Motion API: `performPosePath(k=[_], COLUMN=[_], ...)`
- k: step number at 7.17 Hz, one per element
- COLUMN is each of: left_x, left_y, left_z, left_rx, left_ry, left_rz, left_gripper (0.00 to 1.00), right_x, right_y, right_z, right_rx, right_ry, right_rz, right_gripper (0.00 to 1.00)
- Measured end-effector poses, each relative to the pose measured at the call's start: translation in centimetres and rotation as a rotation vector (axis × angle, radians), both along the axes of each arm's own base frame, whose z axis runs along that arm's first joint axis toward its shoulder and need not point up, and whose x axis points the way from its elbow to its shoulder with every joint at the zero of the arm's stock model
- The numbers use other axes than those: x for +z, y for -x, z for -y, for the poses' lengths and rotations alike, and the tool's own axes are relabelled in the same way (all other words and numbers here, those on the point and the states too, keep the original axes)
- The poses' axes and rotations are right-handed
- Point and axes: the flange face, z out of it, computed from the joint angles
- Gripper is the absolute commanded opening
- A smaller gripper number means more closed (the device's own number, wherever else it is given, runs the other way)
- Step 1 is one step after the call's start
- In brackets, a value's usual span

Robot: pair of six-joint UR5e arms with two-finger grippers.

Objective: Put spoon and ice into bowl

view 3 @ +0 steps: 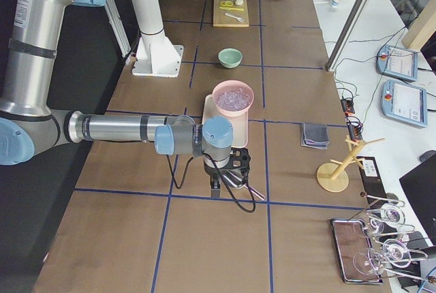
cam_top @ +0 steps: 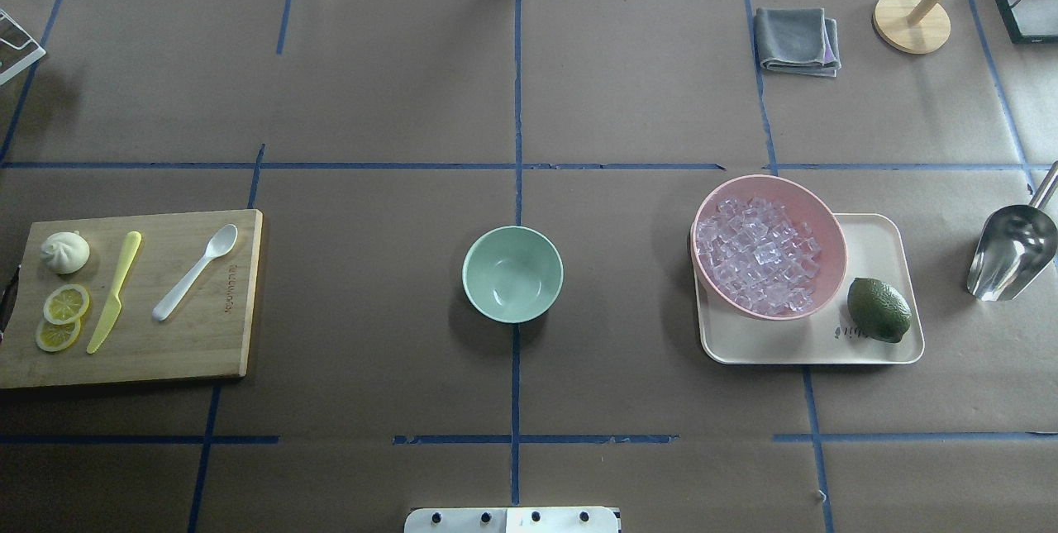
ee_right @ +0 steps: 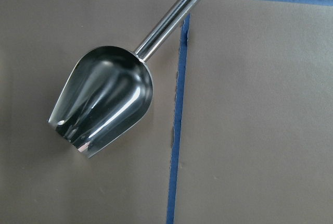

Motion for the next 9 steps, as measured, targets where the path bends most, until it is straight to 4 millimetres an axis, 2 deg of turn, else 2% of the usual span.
performPosePath(k=[2, 4, 5, 7, 9], left_x=[-2.0, -4.0, -5.1, -6.8, -8.1], left_y=[-0.9, -3.2, -5.8, -11.3, -14.9], left_z=[1.3, 2.4, 3.3, 4.6, 4.5], left_rx=[0.018, 0.059, 0.090, 0.112, 0.138], left_ry=[-0.127, -0.277, -0.323, -0.296, -0.302], left_rz=[-0.001, -0.016, -0.034, -0.062, -0.084], left_gripper=[1.00, 1.00, 1.00, 1.00, 1.00], right_x=[0.0, 0.0, 0.0, 0.1, 0.2], right_y=[0.1, 0.2, 0.2, 0.3, 0.3], right_z=[0.0, 0.1, 0.1, 0.1, 0.1], right_rx=[-0.002, -0.005, -0.007, -0.008, -0.009], right_ry=[-0.001, -0.001, -0.001, 0.001, 0.002], right_rz=[0.000, 0.000, 0.000, 0.000, 0.001], right_gripper=[1.00, 1.00, 1.00, 1.00, 1.00])
